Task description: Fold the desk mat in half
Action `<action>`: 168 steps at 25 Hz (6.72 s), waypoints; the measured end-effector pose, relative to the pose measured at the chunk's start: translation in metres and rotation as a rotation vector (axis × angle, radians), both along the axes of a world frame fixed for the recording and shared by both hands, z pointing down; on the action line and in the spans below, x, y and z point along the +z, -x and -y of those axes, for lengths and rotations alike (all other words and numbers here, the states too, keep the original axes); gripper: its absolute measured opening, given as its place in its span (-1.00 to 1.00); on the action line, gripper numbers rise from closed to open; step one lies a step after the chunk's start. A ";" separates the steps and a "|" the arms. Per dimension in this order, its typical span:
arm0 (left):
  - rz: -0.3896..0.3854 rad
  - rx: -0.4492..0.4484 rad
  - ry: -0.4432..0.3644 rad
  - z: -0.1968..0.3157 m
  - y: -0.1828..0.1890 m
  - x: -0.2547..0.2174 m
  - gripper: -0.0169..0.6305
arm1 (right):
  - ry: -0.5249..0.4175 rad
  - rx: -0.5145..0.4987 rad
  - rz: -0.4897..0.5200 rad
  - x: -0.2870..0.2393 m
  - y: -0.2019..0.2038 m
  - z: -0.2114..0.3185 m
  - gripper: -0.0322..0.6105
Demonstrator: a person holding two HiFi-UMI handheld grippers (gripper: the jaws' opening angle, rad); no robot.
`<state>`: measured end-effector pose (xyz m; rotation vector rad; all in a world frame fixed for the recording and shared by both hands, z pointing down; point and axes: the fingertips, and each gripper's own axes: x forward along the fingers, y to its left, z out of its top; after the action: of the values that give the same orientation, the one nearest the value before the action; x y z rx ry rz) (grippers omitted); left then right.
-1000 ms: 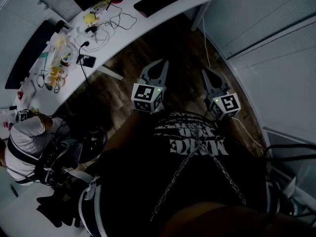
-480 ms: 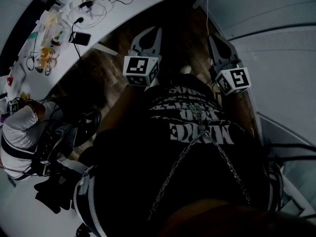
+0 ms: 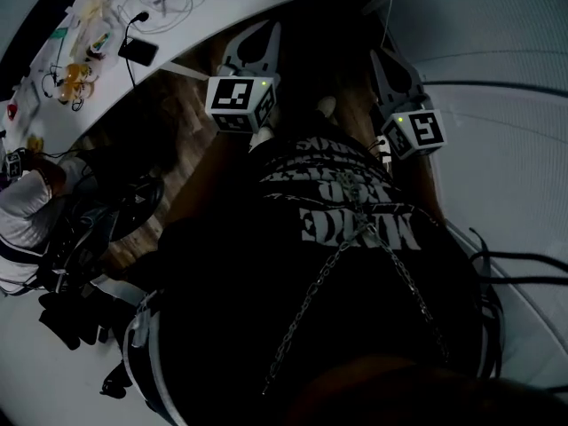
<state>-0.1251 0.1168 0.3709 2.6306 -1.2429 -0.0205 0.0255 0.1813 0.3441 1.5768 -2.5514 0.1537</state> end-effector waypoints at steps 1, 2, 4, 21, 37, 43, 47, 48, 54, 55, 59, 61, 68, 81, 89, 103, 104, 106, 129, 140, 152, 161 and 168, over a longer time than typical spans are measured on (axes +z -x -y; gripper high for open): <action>0.007 -0.008 -0.001 0.006 -0.006 0.000 -0.93 | 0.007 -0.006 0.005 0.003 -0.008 0.009 -0.90; 0.012 -0.013 -0.002 0.011 -0.013 0.001 -0.93 | 0.013 -0.011 0.009 0.006 -0.017 0.018 -0.90; 0.013 -0.021 0.003 0.017 -0.028 0.004 -0.93 | 0.020 -0.016 0.011 0.012 -0.033 0.033 -0.90; 0.007 0.007 0.099 0.079 -0.133 0.017 -0.93 | 0.095 0.049 0.031 0.021 -0.147 0.081 -0.90; 0.067 0.064 -0.007 0.089 -0.220 -0.054 -0.93 | 0.028 0.012 0.113 -0.026 -0.206 0.101 -0.90; 0.086 0.003 0.056 0.105 -0.191 -0.025 -0.93 | 0.053 -0.053 0.120 -0.014 -0.184 0.135 -0.90; 0.063 -0.031 0.068 0.125 -0.170 -0.030 -0.93 | 0.076 -0.063 0.100 -0.018 -0.167 0.151 -0.90; 0.058 -0.030 0.064 0.129 -0.169 -0.033 -0.93 | 0.080 -0.065 0.097 -0.018 -0.165 0.154 -0.90; 0.060 0.017 0.054 0.169 -0.165 -0.026 -0.93 | 0.090 -0.084 0.102 -0.009 -0.140 0.192 -0.90; 0.056 0.024 0.054 0.177 -0.164 -0.022 -0.93 | 0.087 -0.083 0.101 -0.005 -0.137 0.198 -0.90; 0.059 0.049 0.038 0.208 -0.156 0.006 -0.93 | 0.074 -0.070 0.097 0.025 -0.124 0.229 -0.90; 0.064 0.066 0.041 0.217 -0.152 0.015 -0.93 | 0.074 -0.071 0.086 0.034 -0.116 0.239 -0.90; 0.070 0.096 0.067 0.248 -0.132 0.035 -0.93 | 0.061 -0.082 0.051 0.046 -0.087 0.272 -0.90; 0.055 0.086 0.092 0.289 -0.085 0.067 -0.93 | 0.066 -0.084 0.044 0.066 -0.041 0.308 -0.90; 0.057 0.049 0.095 0.314 -0.075 0.066 -0.93 | 0.076 -0.110 0.053 0.065 -0.037 0.330 -0.90; 0.118 -0.048 0.140 0.365 -0.149 0.077 -0.93 | 0.095 -0.233 0.115 0.075 -0.111 0.408 -0.90; 0.120 -0.058 0.146 0.369 -0.157 0.078 -0.93 | 0.105 -0.247 0.117 0.078 -0.117 0.413 -0.90; 0.124 -0.078 0.154 0.378 -0.172 0.077 -0.93 | 0.122 -0.295 0.115 0.078 -0.124 0.423 -0.90; 0.132 -0.278 0.238 0.397 -0.163 0.100 -0.93 | 0.237 -0.614 0.111 0.100 -0.099 0.463 -0.90; 0.107 -0.087 0.227 0.425 -0.167 0.111 -0.93 | 0.180 -0.445 0.001 0.087 -0.091 0.465 -0.90; 0.073 -0.100 0.350 0.492 -0.224 0.134 -0.93 | 0.289 -0.374 0.011 0.130 -0.201 0.535 -0.90; 0.219 -0.020 0.611 0.485 -0.284 0.249 -0.93 | 0.618 -0.486 -0.052 0.271 -0.272 0.578 -0.89; 0.136 -0.044 0.690 0.472 -0.299 0.256 -0.92 | 0.923 -0.577 -0.011 0.364 -0.275 0.585 -0.28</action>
<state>0.1742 -0.3549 0.6269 2.0266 -1.0896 0.4951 0.3006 -0.4035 0.7085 0.4905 -2.2367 1.0422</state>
